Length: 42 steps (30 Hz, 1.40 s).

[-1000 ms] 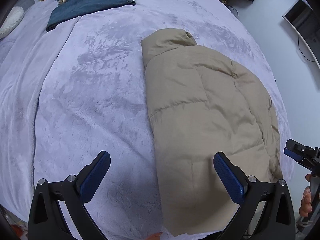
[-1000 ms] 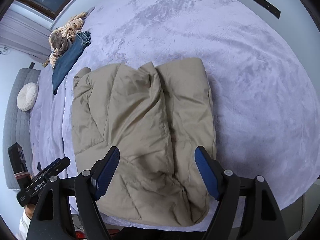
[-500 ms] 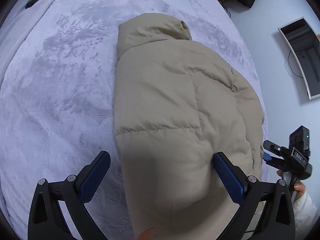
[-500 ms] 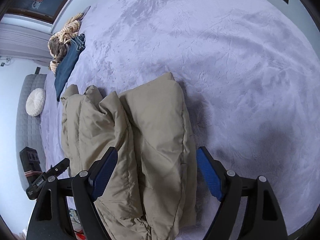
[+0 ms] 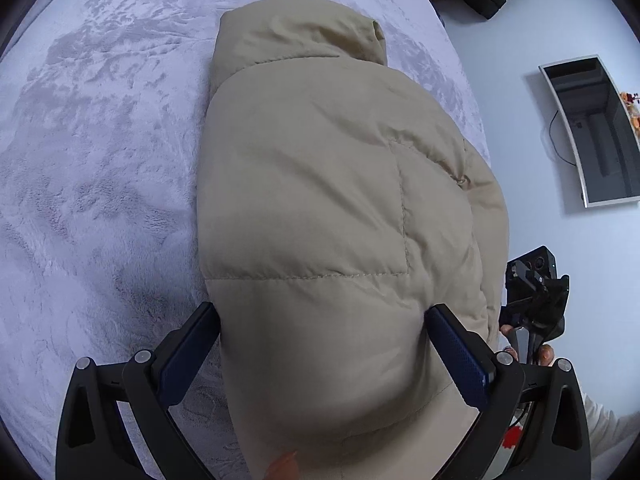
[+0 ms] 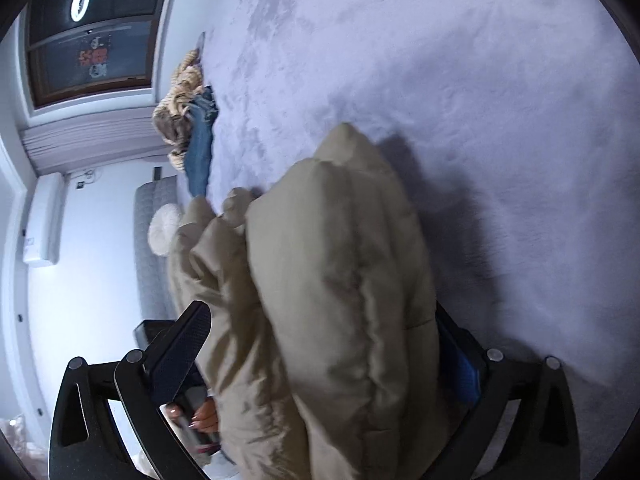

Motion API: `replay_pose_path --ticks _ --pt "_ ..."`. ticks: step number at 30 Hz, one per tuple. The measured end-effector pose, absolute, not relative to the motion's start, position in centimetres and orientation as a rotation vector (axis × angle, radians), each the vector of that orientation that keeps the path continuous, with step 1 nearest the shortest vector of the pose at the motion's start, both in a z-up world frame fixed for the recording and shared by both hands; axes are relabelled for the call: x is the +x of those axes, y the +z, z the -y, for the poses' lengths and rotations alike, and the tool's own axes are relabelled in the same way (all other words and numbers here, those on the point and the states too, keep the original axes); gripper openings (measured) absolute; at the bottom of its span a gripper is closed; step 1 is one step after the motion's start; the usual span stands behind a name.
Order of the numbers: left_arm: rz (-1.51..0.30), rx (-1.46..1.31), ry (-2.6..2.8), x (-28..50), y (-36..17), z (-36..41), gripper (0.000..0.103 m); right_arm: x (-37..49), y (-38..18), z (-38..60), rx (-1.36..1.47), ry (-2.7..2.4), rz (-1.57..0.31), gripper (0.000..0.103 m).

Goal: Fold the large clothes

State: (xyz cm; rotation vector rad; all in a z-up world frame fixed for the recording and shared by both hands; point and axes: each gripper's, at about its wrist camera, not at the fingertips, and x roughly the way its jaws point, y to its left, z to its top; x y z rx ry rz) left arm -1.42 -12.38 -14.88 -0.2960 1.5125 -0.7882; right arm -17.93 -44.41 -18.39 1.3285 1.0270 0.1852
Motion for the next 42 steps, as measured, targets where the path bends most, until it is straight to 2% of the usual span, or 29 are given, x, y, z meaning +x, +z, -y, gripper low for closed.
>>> replay_pose_path --ticks 7,10,15,22,26,27,28,29,30,32,34,42 --pt "-1.568 -0.5 -0.886 0.4 -18.0 11.0 0.103 -14.2 -15.3 41.2 1.05 0.34 -1.182 0.103" --pt "-1.594 -0.552 -0.92 0.5 -19.6 11.5 0.103 -12.5 -16.4 39.9 0.952 0.342 -1.283 0.103" --pt "-1.611 -0.571 -0.901 0.1 -20.6 12.9 0.103 -10.7 -19.1 39.2 0.996 0.351 -1.328 0.103" --pt "-1.558 -0.36 -0.786 -1.4 -17.9 16.2 0.103 -10.2 -19.3 38.7 0.994 0.296 -1.355 0.103" --pt "-1.507 -0.295 -0.764 -1.7 -15.2 17.6 0.09 -9.9 -19.4 38.4 1.055 0.237 -1.363 0.102" --pt "-1.499 -0.294 -0.76 -1.8 -14.8 17.5 0.087 -9.9 -19.4 38.4 1.076 0.234 -1.36 0.1" --pt "-1.493 -0.296 -0.757 -1.8 -14.4 17.2 0.085 -9.8 -19.4 38.4 1.091 0.236 -1.356 0.09" --pt "-1.489 -0.302 -0.756 -1.9 -14.5 16.9 0.084 -9.8 -19.2 38.4 1.106 0.247 -1.348 0.075" --pt "-1.486 -0.307 -0.758 -2.0 -14.3 16.8 0.083 -9.8 -18.9 38.3 1.123 0.262 -1.335 0.069" --pt "-1.479 -0.32 -0.769 -2.1 -13.8 16.5 0.083 -9.6 -18.0 38.0 1.123 0.287 -1.313 0.049" --pt "-1.464 -0.337 -0.787 -1.7 -13.1 15.2 0.083 -9.2 -16.9 37.4 1.115 0.309 -1.294 0.043" --pt "-1.378 -0.393 -0.84 0.6 -9.8 10.0 0.083 -5.9 -12.1 33.1 1.028 0.334 -1.235 0.043"
